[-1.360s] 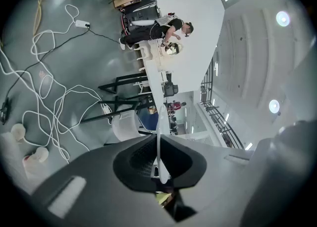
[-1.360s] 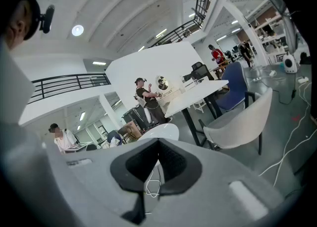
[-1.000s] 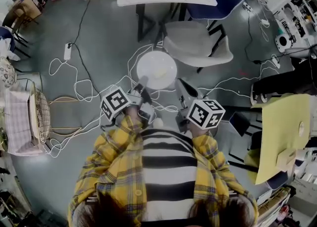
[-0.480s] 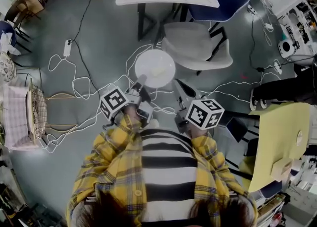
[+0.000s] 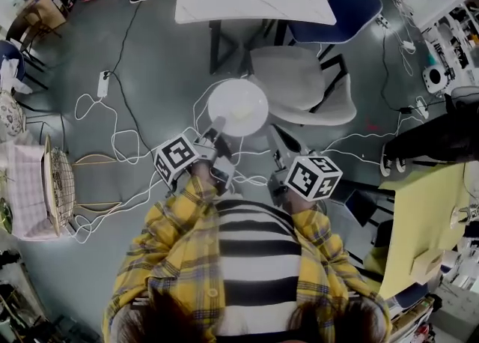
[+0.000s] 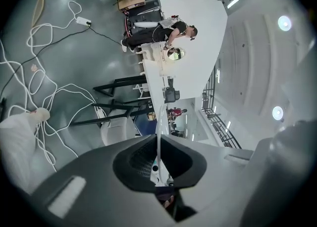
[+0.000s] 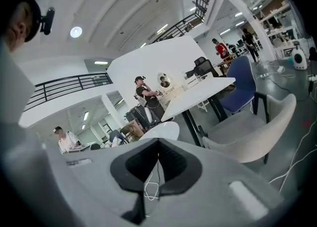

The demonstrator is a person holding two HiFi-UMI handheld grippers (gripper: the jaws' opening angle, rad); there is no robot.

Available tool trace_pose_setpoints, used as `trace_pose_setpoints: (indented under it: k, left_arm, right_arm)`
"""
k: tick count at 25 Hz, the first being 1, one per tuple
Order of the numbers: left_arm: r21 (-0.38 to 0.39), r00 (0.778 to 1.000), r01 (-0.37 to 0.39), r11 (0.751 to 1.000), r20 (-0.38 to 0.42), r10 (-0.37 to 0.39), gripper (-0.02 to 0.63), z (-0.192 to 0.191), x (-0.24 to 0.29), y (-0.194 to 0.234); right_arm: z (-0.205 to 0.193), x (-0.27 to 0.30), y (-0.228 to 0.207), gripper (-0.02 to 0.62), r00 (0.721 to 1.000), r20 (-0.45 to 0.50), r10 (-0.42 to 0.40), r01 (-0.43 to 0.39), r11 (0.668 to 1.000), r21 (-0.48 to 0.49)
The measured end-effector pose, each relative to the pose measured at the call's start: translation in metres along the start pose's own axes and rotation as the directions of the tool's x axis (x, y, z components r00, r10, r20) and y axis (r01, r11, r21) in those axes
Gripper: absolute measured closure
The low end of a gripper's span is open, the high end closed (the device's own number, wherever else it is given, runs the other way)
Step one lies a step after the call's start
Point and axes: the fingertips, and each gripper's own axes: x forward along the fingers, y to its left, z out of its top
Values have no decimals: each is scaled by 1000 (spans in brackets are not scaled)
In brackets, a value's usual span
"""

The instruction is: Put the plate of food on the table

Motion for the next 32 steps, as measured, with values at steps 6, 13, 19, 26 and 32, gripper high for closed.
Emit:
trace_pose_setpoints:
  k: [6, 13, 19, 26, 32]
  left_arm:
    - [44, 999, 9, 999, -46, -7, 597, 41, 44, -13]
    - [55, 994, 6, 998, -113, 0, 597, 94, 92, -18]
    - [87, 987, 14, 996, -161, 0, 597, 137, 116, -23]
    - [78, 989, 30, 996, -146, -19, 597, 178, 142, -29]
    - [54, 988, 33, 998, -150, -25, 597, 192, 172, -32]
  right_arm:
    - [27, 47, -12, 595, 999, 12, -45, 45, 999, 20]
    - [54, 109, -16, 595, 996, 28, -84, 82, 996, 41]
    - [72, 156, -15, 595, 990, 57, -126, 123, 991, 60]
    - [81, 187, -14, 595, 989, 43, -145, 142, 988, 52]
    - [100, 209, -20, 595, 988, 40, -149, 147, 989, 32]
